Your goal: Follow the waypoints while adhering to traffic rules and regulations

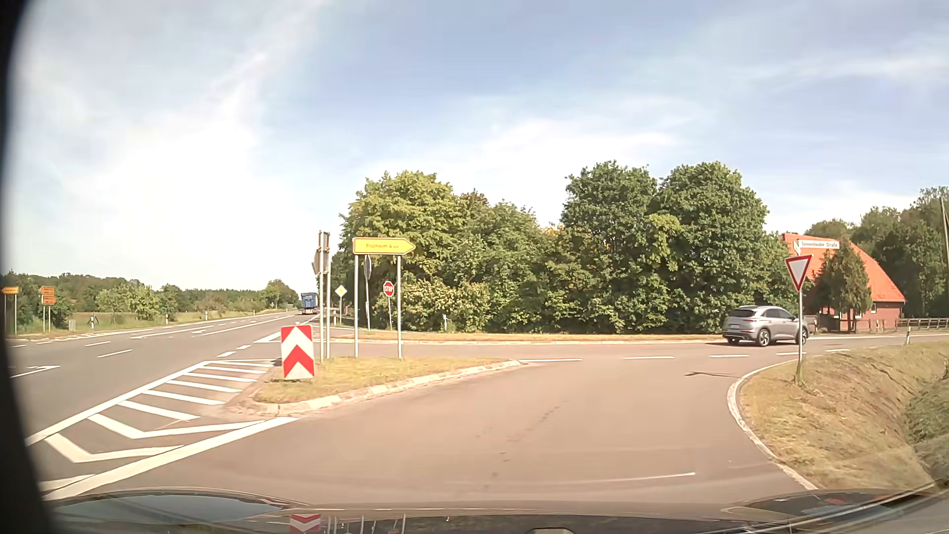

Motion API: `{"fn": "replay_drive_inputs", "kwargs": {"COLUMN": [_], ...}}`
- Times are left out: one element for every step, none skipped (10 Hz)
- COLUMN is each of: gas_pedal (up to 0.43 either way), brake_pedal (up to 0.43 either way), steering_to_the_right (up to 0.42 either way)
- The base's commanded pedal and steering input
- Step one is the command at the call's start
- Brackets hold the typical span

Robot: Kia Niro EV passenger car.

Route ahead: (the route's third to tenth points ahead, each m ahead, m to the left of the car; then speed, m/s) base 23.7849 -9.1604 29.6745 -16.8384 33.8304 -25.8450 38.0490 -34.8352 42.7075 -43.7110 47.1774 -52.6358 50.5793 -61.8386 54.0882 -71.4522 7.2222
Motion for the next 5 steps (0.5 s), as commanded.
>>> {"fn": "replay_drive_inputs", "kwargs": {"gas_pedal": [0.008,0.000,0.000,0.000,0.000], "brake_pedal": [0.000,0.000,0.000,0.000,0.000], "steering_to_the_right": [0.101,0.112,0.118,0.121,0.123]}}
